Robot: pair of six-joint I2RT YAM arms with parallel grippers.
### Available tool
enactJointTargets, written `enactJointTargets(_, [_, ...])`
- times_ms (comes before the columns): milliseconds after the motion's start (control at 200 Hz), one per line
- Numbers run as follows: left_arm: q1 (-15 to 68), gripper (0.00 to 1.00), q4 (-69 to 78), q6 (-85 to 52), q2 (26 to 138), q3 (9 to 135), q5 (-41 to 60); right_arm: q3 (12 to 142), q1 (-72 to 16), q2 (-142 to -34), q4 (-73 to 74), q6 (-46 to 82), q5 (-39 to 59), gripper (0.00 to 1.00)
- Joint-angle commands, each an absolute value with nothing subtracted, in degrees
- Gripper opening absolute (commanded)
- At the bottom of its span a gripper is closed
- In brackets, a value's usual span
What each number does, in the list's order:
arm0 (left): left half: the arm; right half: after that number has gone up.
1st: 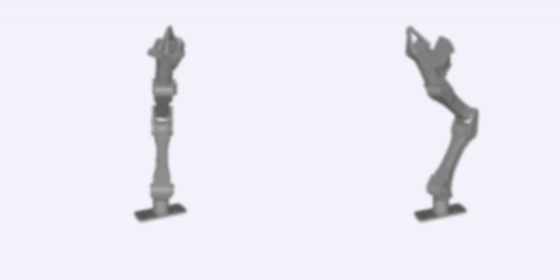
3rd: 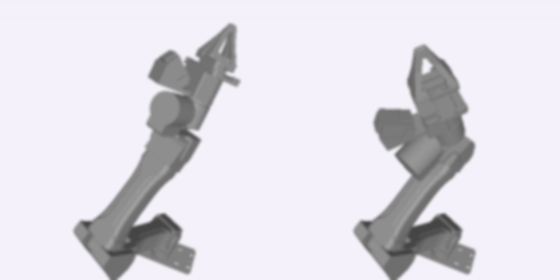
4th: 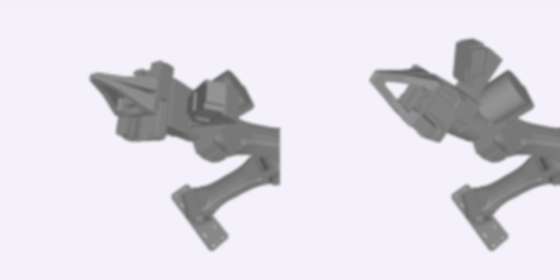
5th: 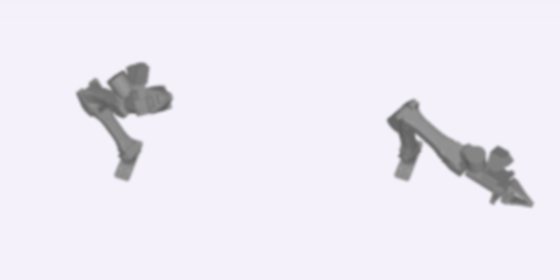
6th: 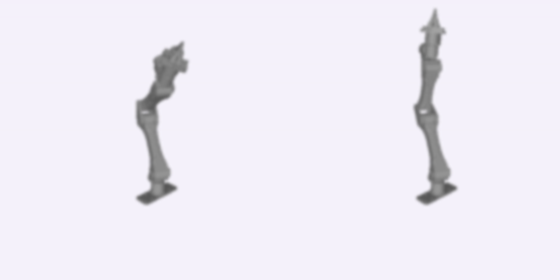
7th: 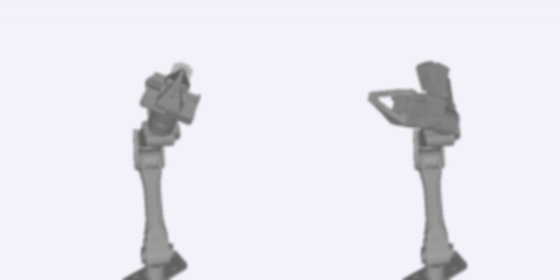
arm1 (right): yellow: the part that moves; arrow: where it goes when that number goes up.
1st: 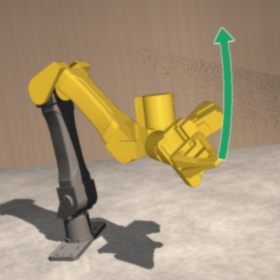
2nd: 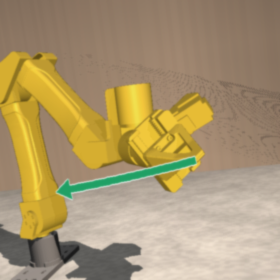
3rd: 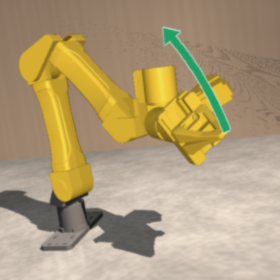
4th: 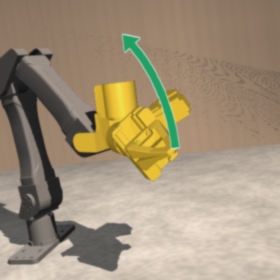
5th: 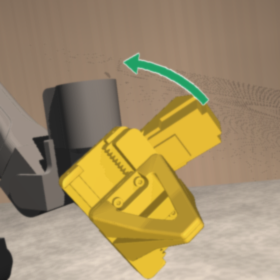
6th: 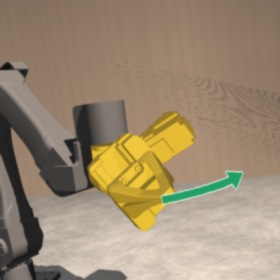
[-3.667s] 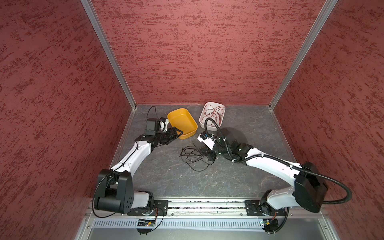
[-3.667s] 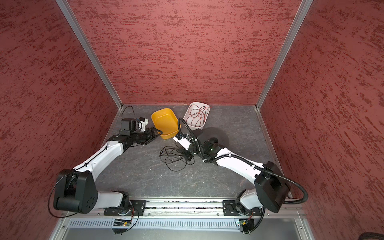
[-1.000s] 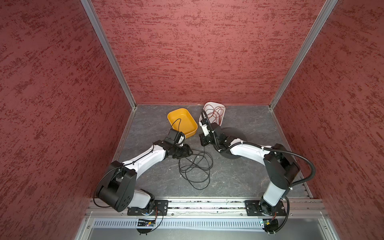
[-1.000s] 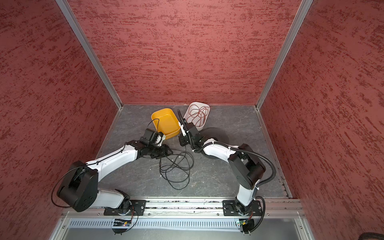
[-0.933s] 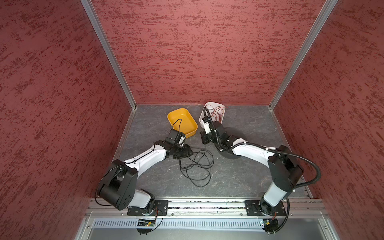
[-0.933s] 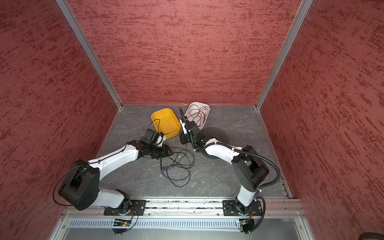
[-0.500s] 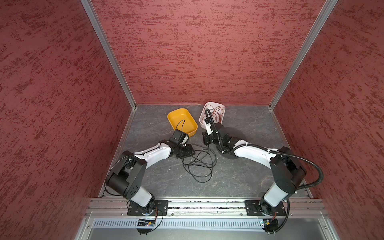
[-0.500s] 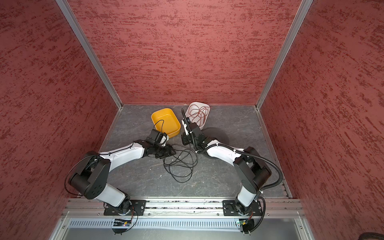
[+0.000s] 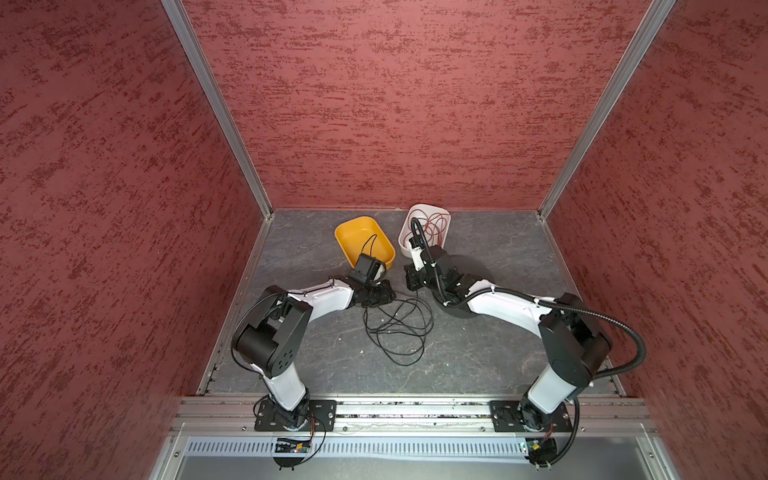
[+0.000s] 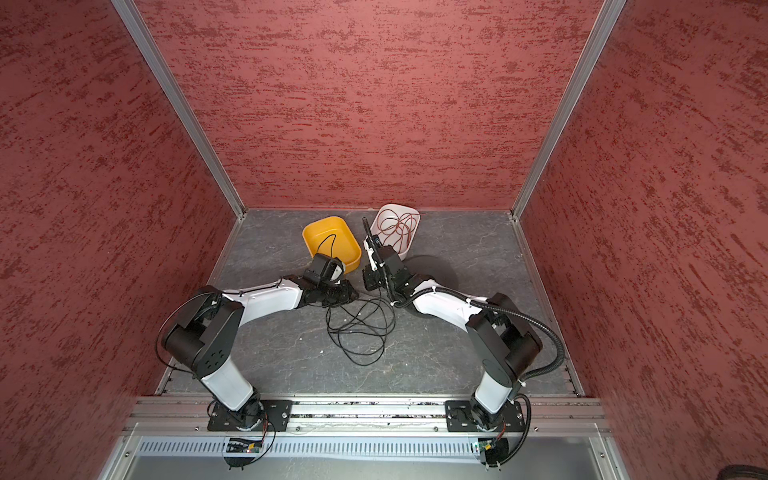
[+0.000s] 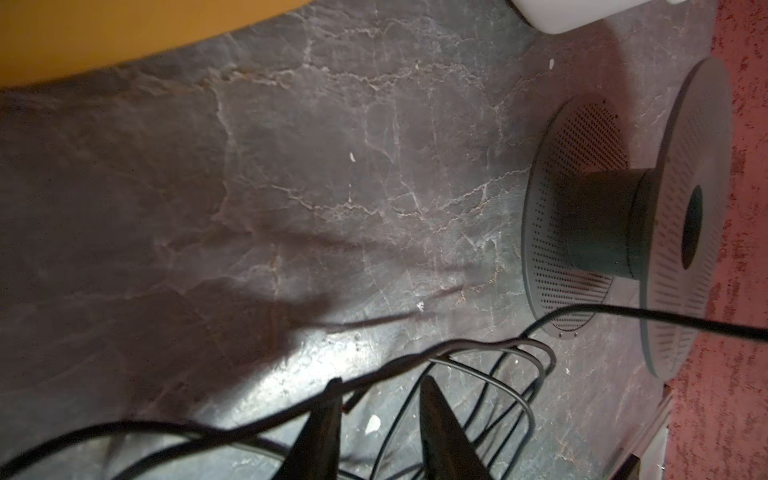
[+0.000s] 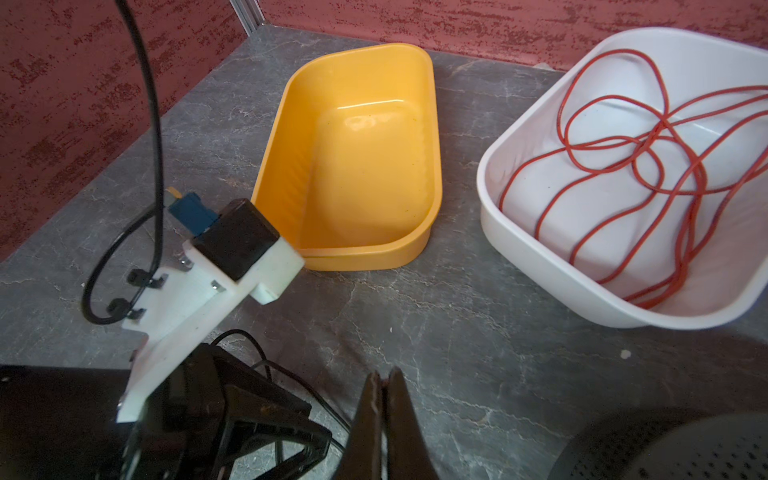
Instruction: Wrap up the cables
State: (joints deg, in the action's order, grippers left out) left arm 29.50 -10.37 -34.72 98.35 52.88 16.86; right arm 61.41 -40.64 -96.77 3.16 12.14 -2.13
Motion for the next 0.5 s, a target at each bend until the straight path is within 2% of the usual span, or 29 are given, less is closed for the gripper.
enactJointTargets(0, [29.88,0.31,-9.10,-35.07,99.73,54.27,15.57,60.47,-40.30,-97.03,4.74,12.99,-1.46,0.00])
enactJointTargets(170, [30.06,0.23,-9.49,-34.54,101.15,55.35,15.34,60.47,-40.22,-97.29,5.08,13.44,-0.81,0.00])
enactJointTargets(230, [30.15,0.15,-9.39,-34.38,101.17,55.61,15.35,60.57,-40.10,-97.38,5.10,13.54,-0.53,0.00])
enactJointTargets(421, [30.66,0.02,-9.71,-31.82,99.34,56.81,17.41,61.65,-40.06,-98.34,3.21,12.89,1.10,0.00])
enactJointTargets(496, [30.88,0.00,-10.34,-30.18,97.68,57.33,19.41,62.14,-39.92,-98.62,2.05,12.36,2.29,0.10])
